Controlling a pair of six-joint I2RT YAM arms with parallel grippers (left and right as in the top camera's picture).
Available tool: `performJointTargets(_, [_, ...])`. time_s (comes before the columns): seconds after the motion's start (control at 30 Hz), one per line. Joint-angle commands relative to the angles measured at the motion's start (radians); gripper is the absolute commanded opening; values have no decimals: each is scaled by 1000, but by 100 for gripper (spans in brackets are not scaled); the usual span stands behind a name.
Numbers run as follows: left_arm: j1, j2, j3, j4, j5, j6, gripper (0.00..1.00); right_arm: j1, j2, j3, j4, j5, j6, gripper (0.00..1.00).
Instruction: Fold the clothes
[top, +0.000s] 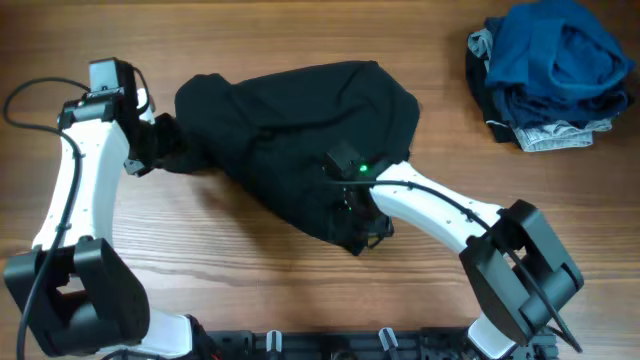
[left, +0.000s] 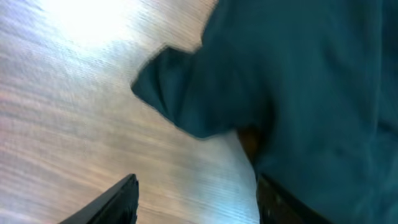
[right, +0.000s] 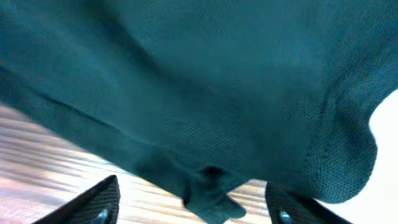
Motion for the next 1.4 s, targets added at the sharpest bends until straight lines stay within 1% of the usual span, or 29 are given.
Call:
performJointTargets(0.0, [24, -3, -42, 58, -3, -46, 61, 1, -16, -75, 27, 21, 85, 71])
performJointTargets(0.03, [24, -3, -44, 71, -2, -46, 61, 1, -16, -85, 43, 20, 86, 70])
performJointTargets(0.07, [24, -3, -51, 99, -2, -45, 61, 1, -16, -97, 76, 21, 90, 64])
performJointTargets(0.1, [24, -3, -61, 120, -2, -45, 62, 1, -16, -109, 113, 21, 101, 53])
performJointTargets(0.13, [24, -2, -76, 138, -2, -45, 63, 1, -16, -119, 140, 20, 109, 47])
performJointTargets(0.2, [24, -2, -106, 157, -11, -45, 64, 1, -15, -127, 172, 22, 105, 48])
performJointTargets(0.27, [24, -2, -127, 174, -21, -45, 64, 0, -15, -127, 201, 35, 82, 52])
performJointTargets(0.33, [24, -2, -135, 179, -21, -45, 62, -3, -15, -127, 213, 67, 82, 50])
performJointTargets(0.37, [24, -2, -137, 178, -21, -45, 60, -13, -16, -127, 214, 70, 82, 35])
performJointTargets(0.4, [24, -2, -137, 176, -21, -45, 58, -29, -16, -127, 214, 70, 82, 13])
performJointTargets(0.43, [24, -2, -137, 175, -21, -45, 54, -45, -16, -126, 213, 69, 83, 5])
performJointTargets(0.47, [24, -2, -137, 174, -21, -45, 52, -64, -16, -124, 209, 69, 83, 4])
performJointTargets(0.53, [24, -2, -138, 172, -21, -45, 41, -123, -22, -105, 177, 62, 80, 4])
performJointTargets(0.57, [24, -2, -140, 171, -21, -45, 37, -143, -29, -100, 169, 61, 64, 4])
performJointTargets(0.6, [24, -2, -148, 175, -21, -41, 36, -167, -43, -99, 166, 62, 50, 4])
performJointTargets(0.7, [24, 0, -239, 231, -21, -22, 62, -225, -64, -99, 169, 59, 0, 4])
performJointTargets(0.77, [24, 0, -282, 283, -5, -23, 70, -263, -64, -99, 169, 54, -36, 4])
performJointTargets(0.83, [24, 0, -289, 310, 3, -23, 78, -331, -64, -99, 172, 30, -80, 4])
performJointTargets(0.9, [24, 0, -289, 328, 3, -23, 80, -432, -64, -99, 194, -61, -163, 4])
performJointTargets(0.97, [23, 1, -289, 346, 19, -23, 80, -501, -64, -99, 219, -145, -243, 4])
performJointTargets(1.07, [-3, 36, -289, 358, 44, -23, 80, -538, -64, -99, 219, -145, -267, 4])
performJointTargets(1.13, [-37, 75, -289, 358, 44, -23, 76, -539, -64, -99, 222, -145, -267, 4])
performJointTargets(1.17, [-64, 103, -289, 358, 44, -23, 71, -539, -64, -99, 222, -145, -266, 4])
performJointTargets(1.2, [-94, 127, -289, 358, 43, -23, 58, -539, -64, -99, 222, -145, -266, 4])
performJointTargets(1.23, [-111, 140, -289, 358, 42, -23, 42, -539, -64, -99, 222, -145, -267, 5])
performJointTargets(1.27, [-122, 150, -289, 359, 37, -23, 29, -539, -64, -99, 222, -145, -266, 4])
performJointTargets(1.3, [-124, 151, -289, 361, 29, -23, 8, -539, -64, -99, 222, -145, -266, 5])
performJointTargets(1.33, [-119, 150, -288, 364, 25, -23, 4, -539, -64, -95, 221, -142, -266, 4])
performJointTargets(1.37, [-105, 140, -280, 364, 25, -23, 4, -539, -65, -75, 207, -138, -267, 4])
